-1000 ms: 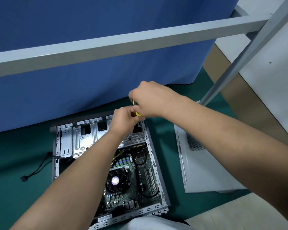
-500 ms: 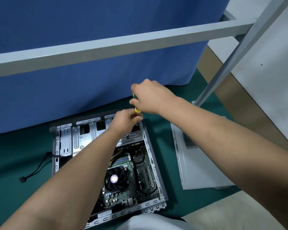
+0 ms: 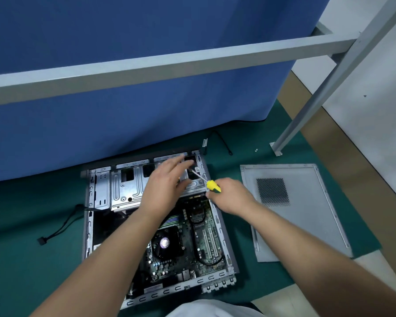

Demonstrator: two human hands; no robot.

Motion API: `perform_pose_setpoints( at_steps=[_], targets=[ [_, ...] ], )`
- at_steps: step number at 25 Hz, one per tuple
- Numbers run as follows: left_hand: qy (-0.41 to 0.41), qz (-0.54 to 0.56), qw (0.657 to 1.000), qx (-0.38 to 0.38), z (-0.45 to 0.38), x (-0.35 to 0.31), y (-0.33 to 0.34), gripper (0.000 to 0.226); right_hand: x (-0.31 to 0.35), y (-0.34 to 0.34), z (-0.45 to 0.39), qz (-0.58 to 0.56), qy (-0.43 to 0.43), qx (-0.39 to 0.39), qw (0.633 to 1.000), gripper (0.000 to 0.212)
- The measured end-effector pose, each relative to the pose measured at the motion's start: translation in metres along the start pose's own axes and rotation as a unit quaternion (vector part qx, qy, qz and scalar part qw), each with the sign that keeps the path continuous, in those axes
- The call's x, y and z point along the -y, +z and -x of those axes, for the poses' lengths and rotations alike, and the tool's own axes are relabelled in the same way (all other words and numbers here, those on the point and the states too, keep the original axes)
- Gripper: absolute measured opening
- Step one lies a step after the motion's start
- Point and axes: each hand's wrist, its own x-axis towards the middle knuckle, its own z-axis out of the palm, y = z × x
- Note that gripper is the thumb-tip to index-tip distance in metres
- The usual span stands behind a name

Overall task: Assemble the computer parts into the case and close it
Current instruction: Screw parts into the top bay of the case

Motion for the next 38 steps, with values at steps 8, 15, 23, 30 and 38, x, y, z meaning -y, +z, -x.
perform_pose_setpoints(
  at_steps=[8, 15, 23, 30, 38],
  targets=[
    [-0.094, -0.219, 0.953, 0.186, 0.075, 0.101, -0.020, 0.097, -0.009, 0.059, 0.003, 0.104, 0.061, -0.079, 0.990, 0.048],
    [-0.083, -0.266, 0.937, 0.211, 0.067, 0.103, -0.020, 0.111, -0.010, 0.058, -0.002, 0.102, 0.048, -0.095, 0.989, 0.037],
    [-0.080, -0.240, 0.944, 0.214, 0.041, 0.076, -0.002, 0.111, -0.037, 0.034, -0.012, 0.103, 0.076, -0.108, 0.986, 0.034],
    [-0.079, -0.203, 0.952, 0.214, 0.031, 0.078, -0.003, 0.060, -0.064, 0.015, -0.014, -0.118, 0.084, -0.048, 0.988, 0.047],
    [-0.189, -0.144, 0.943, 0.235, 0.008, 0.076, 0.028, 0.065, -0.117, 0.027, -0.061, -0.082, 0.184, 0.044, 0.978, 0.028]
  ],
)
